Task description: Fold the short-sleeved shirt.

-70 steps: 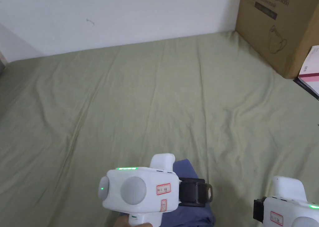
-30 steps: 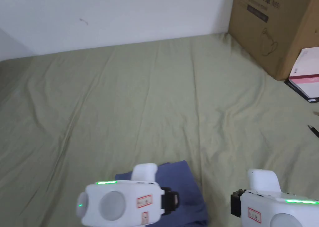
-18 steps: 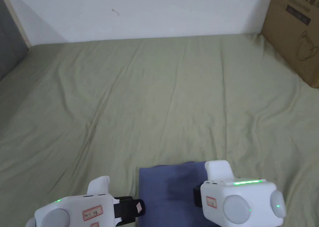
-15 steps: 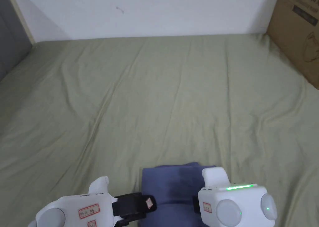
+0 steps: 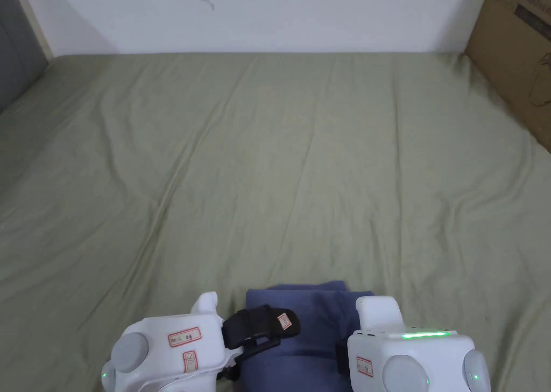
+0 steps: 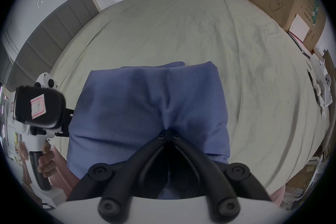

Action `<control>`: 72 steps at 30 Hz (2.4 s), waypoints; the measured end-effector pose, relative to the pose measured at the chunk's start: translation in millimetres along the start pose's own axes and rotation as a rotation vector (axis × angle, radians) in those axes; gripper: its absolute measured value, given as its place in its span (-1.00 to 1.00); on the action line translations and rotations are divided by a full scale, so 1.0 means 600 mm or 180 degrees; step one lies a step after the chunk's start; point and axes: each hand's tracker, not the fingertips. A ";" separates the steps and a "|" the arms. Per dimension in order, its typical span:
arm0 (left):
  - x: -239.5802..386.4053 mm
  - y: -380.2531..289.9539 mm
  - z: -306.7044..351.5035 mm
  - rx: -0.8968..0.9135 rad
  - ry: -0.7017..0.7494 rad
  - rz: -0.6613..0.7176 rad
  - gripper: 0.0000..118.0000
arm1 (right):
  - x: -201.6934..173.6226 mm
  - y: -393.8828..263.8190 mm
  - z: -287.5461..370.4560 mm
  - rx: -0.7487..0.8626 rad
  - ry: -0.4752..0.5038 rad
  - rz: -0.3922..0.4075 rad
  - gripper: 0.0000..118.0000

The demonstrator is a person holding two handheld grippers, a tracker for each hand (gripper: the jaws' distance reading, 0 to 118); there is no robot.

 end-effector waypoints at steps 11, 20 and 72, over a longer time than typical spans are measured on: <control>-0.003 0.037 0.017 -0.0186 0.0371 -0.0255 -0.57 | -0.042 0.030 0.074 0.0573 -0.0275 -0.0090 -1.00; 0.024 0.089 0.176 0.0012 0.1237 -0.0867 -0.56 | -0.115 0.057 0.124 0.1114 -0.0311 -0.0125 -1.00; 0.392 -0.173 0.141 0.2860 0.2631 -0.2761 -1.00 | -0.072 0.036 0.297 0.2387 -0.0946 0.0109 -1.00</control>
